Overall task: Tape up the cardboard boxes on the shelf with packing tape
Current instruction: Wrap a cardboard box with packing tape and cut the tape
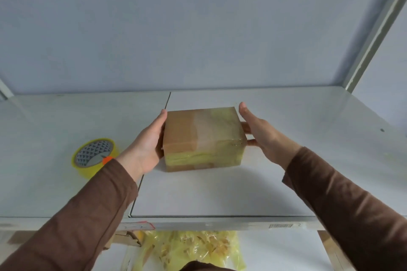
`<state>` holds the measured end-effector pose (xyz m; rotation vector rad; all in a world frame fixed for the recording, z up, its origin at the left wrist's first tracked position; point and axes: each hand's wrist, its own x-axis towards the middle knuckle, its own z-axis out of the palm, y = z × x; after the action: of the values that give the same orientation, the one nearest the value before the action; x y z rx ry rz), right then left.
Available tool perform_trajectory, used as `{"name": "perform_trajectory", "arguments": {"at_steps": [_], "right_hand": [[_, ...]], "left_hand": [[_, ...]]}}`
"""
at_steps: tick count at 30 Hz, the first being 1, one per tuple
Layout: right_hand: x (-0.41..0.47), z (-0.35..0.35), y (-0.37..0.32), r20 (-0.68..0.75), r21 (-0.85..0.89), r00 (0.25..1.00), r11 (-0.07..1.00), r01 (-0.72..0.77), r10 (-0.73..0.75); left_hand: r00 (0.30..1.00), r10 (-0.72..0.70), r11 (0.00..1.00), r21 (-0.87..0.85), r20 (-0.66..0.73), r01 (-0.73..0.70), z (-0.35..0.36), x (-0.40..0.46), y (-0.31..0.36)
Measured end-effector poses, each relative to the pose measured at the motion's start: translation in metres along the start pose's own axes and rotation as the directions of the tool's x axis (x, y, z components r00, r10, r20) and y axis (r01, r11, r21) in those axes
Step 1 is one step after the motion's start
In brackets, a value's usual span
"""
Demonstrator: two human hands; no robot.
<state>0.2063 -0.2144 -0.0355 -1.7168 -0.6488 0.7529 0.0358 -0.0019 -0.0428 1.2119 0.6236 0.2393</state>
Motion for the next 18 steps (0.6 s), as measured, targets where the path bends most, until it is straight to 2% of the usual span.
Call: {"name": "perform_trajectory", "arguments": {"at_steps": [2, 5, 7, 9, 12, 15, 18], "right_hand": [[0.002, 0.003, -0.002, -0.009, 0.012, 0.999, 0.999, 0.034, -0.034], [0.005, 0.009, -0.004, -0.191, 0.123, 0.966, 0.972, 0.200, -0.175], [0.007, 0.014, -0.001, -0.240, 0.229, 0.950, 0.940, 0.255, -0.199], [0.008, 0.019, 0.006, -0.232, 0.293, 0.953, 0.920, 0.259, -0.194], [0.010, 0.016, 0.004, -0.202, 0.315, 0.964, 0.921, 0.231, -0.172], [0.019, 0.012, -0.003, -0.159, 0.354, 0.982, 0.923, 0.149, -0.097], [0.024, 0.017, -0.007, -0.103, 0.413, 0.994, 0.909, 0.062, -0.021]], "left_hand": [[0.997, 0.064, 0.998, -0.019, 0.038, -0.064, 0.005, 0.000, 0.002], [0.947, 0.309, 0.946, -0.077, -0.086, -0.315, 0.015, 0.000, 0.009], [0.905, 0.412, 0.909, -0.018, -0.104, -0.416, 0.019, 0.002, 0.007], [0.889, 0.450, 0.893, 0.044, -0.082, -0.448, 0.020, 0.002, -0.002], [0.911, 0.404, 0.915, 0.032, -0.085, -0.403, 0.018, 0.005, 0.002], [0.961, 0.240, 0.969, -0.031, -0.137, -0.246, 0.017, 0.011, 0.014], [0.989, 0.119, 0.992, -0.022, -0.088, -0.121, 0.020, 0.016, 0.015]]}}
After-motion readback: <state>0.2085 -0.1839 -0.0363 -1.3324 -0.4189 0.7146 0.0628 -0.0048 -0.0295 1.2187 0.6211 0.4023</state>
